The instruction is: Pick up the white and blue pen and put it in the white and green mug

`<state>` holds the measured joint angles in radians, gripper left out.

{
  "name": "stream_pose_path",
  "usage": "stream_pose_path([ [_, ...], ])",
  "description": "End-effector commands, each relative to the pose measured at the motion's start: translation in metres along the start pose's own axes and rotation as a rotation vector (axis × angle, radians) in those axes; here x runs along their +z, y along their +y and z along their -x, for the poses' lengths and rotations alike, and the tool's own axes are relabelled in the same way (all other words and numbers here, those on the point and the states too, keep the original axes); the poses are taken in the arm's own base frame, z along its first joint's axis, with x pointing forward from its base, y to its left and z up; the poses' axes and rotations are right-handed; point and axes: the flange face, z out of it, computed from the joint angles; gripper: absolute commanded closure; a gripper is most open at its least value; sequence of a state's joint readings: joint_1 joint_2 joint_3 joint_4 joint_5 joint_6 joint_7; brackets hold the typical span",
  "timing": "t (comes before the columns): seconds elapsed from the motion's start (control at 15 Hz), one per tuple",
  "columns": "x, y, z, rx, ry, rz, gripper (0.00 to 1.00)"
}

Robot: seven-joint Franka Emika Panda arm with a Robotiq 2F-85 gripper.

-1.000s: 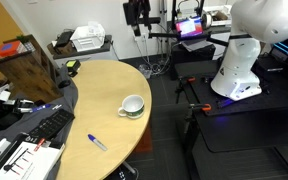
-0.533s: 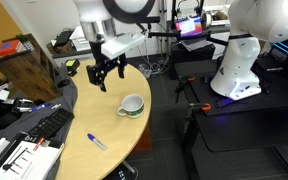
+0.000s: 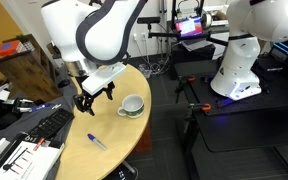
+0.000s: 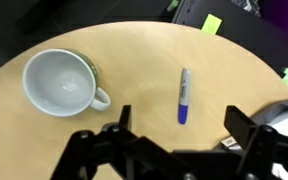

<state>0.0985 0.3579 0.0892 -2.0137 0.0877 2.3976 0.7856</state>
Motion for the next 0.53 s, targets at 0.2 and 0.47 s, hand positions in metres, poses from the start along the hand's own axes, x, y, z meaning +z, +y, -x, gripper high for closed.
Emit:
stream_pose_path([
  [0.2,-0.001,0.000,0.000,0.000,-0.002,0.002,0.00],
  [0.47,0.024,-0.012,-0.008,0.010,0.035,0.013,0.00],
])
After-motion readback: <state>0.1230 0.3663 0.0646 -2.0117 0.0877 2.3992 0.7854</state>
